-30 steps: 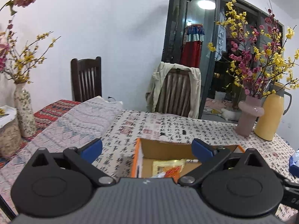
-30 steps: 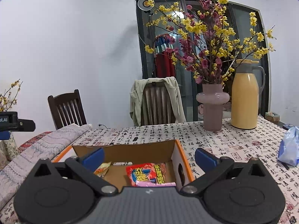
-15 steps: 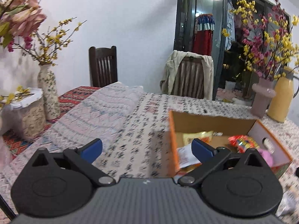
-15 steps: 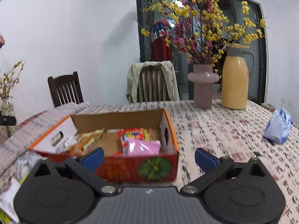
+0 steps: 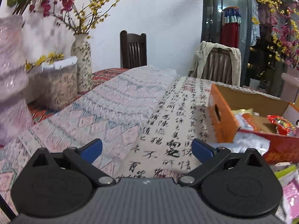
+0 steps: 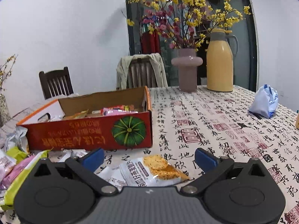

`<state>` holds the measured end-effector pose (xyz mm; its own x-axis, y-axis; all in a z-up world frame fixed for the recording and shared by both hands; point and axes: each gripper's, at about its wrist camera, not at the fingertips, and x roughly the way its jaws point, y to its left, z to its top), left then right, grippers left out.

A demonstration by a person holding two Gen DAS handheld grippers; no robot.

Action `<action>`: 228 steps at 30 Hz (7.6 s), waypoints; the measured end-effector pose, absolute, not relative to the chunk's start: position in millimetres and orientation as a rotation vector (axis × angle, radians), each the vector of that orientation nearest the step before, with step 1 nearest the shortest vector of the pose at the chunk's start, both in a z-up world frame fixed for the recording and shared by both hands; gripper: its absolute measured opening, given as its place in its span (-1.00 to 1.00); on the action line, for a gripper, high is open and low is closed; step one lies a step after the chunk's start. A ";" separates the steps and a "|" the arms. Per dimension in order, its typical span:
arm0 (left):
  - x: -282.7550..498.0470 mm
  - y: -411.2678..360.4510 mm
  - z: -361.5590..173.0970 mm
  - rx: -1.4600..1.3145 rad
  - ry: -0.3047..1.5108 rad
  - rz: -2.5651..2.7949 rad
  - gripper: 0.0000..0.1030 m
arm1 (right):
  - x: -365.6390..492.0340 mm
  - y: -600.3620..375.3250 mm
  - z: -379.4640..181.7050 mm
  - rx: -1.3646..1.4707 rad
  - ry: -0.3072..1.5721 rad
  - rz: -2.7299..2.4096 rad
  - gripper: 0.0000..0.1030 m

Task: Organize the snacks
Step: 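Move the right gripper to the white cracker packet and grasp it, then carry the white cracker packet to the box with the right gripper while the left grasps a silver packet, then open both grippers to drop the packets into the box, then move both grippers back from the box to the snack pile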

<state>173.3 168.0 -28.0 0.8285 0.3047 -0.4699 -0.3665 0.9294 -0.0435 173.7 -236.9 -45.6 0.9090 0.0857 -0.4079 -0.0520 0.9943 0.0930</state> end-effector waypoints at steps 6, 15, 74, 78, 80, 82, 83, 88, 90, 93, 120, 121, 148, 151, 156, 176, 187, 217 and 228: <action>167.1 170.9 -29.0 -0.171 0.431 0.361 1.00 | 178.0 -241.5 -47.5 0.127 0.441 0.086 1.00; 165.1 172.9 -29.4 -0.193 0.420 0.355 1.00 | 182.1 -242.5 -49.2 0.144 0.456 0.088 1.00; 163.4 178.1 -30.2 -0.229 0.422 0.356 1.00 | 183.5 -255.5 -48.7 0.131 0.401 0.070 -0.56; 163.4 177.9 -30.0 -0.226 0.420 0.357 1.00 | 184.6 -255.9 -50.5 0.142 0.397 0.074 -0.56; 163.3 177.1 -29.8 -0.225 0.420 0.359 1.00 | 185.1 -256.4 -50.7 0.145 0.397 0.076 -0.56; 163.2 177.5 -29.7 -0.224 0.420 0.359 1.00 | 184.8 -256.0 -51.3 0.146 0.398 0.078 -0.56; 163.1 177.3 -29.7 -0.225 0.419 0.358 1.00 | 185.1 -256.0 -51.3 0.146 0.398 0.079 -0.56; 163.3 177.4 -29.7 -0.224 0.420 0.358 1.00 | 184.4 -254.7 -51.8 0.146 0.401 0.081 -0.56; 163.4 177.4 -29.7 -0.224 0.422 0.358 1.00 | 184.1 -254.8 -52.0 0.149 0.400 0.082 -0.56; 166.0 178.3 -27.8 -0.225 0.458 0.370 1.00 | 184.0 -255.9 -52.3 0.158 0.400 0.086 -0.56; 194.2 120.6 -27.4 -0.156 0.632 0.151 0.40 | 183.5 -259.2 -53.1 0.184 0.394 0.113 -0.55; 195.3 119.4 -28.3 -0.160 0.635 0.129 0.05 | 183.2 -259.3 -53.1 0.184 0.394 0.114 -0.55; 204.8 89.2 49.1 -0.092 0.420 0.024 -0.23 | 203.3 -220.9 7.9 0.111 0.263 0.196 -0.55; 218.6 80.4 59.2 -0.079 0.404 0.011 -0.23 | 215.8 -210.7 17.8 0.101 0.250 0.209 -0.55; 241.5 67.5 71.3 -0.057 0.384 -0.009 -0.23 | 243.1 -192.5 29.6 0.078 0.243 0.235 -0.55; 280.3 62.0 39.8 -0.052 0.402 -0.002 0.03 | 285.7 -175.7 1.4 0.103 0.322 0.226 -0.36; 269.8 73.1 46.5 -0.125 0.317 0.060 1.00 | 281.8 -184.3 3.2 0.168 0.304 0.210 1.00; 181.4 142.9 43.5 -0.197 0.346 0.209 1.00 | 194.9 -213.3 2.5 0.047 0.326 0.165 1.00; 171.0 162.8 -22.4 -0.198 0.438 0.309 1.00 | 194.7 -231.9 -44.8 0.044 0.445 0.111 1.00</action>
<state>171.0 162.8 -22.4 0.8601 0.2499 -0.4447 -0.3343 0.9346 -0.1215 194.7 -231.9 -44.8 0.8965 0.1170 -0.4274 -0.0979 0.9930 0.0665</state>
